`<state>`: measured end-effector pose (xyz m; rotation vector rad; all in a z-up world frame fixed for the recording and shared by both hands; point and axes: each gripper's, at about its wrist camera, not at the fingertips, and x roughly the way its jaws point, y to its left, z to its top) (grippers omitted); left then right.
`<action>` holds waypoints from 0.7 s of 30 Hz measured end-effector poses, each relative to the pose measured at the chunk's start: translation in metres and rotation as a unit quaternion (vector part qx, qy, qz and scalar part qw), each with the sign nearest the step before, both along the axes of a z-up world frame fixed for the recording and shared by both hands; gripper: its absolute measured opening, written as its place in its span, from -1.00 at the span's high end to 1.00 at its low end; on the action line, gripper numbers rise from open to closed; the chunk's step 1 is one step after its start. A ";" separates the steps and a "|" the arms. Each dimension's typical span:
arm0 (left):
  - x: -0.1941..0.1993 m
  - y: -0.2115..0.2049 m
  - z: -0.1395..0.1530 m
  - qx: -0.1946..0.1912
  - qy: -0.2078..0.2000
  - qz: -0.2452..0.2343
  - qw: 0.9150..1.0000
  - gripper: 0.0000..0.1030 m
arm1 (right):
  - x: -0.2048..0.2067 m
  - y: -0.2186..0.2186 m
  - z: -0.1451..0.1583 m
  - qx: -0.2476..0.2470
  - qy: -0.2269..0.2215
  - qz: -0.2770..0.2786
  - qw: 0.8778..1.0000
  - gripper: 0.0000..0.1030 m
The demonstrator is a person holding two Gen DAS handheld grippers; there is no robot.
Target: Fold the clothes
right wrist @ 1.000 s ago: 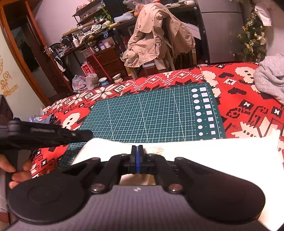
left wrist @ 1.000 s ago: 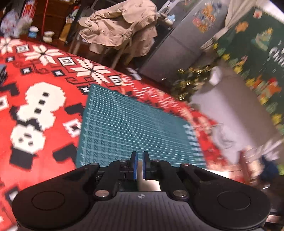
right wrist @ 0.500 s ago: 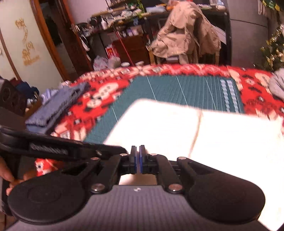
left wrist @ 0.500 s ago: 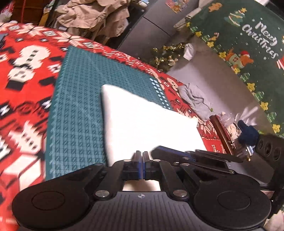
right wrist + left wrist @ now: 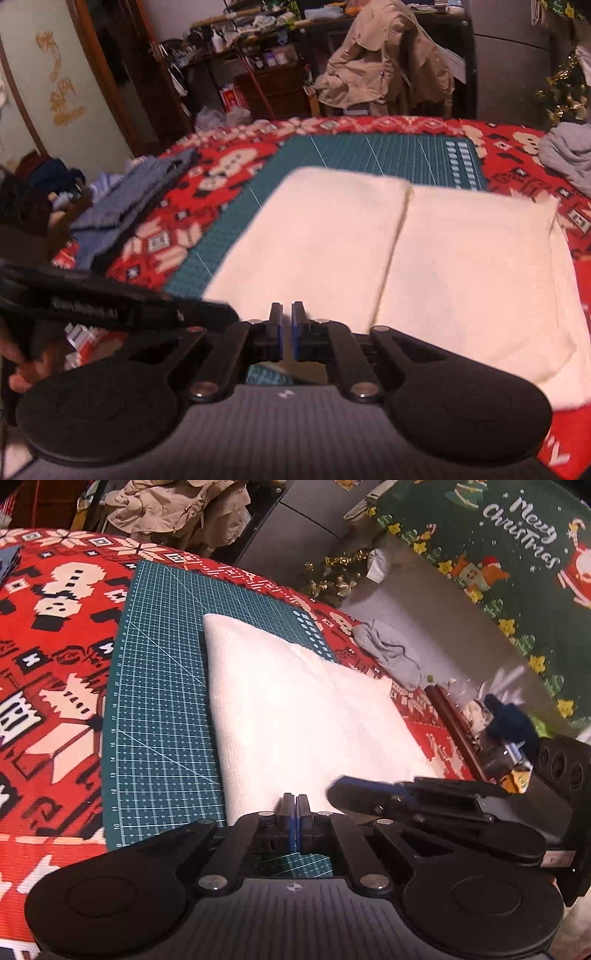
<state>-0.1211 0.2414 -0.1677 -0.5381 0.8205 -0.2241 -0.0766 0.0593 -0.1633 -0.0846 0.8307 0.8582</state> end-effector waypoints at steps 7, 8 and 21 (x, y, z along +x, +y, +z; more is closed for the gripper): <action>-0.015 -0.007 0.004 0.027 -0.005 0.004 1.000 0.95 | -0.012 -0.032 -0.002 -0.006 0.005 -0.027 1.000 0.97; -0.018 -0.012 0.006 0.043 -0.007 0.001 0.999 0.95 | -0.014 -0.036 -0.001 -0.006 0.006 -0.029 1.000 0.97; -0.039 -0.081 0.024 0.341 -0.087 -0.123 0.928 0.59 | -0.055 -0.019 0.017 -0.109 -0.147 0.065 0.981 0.80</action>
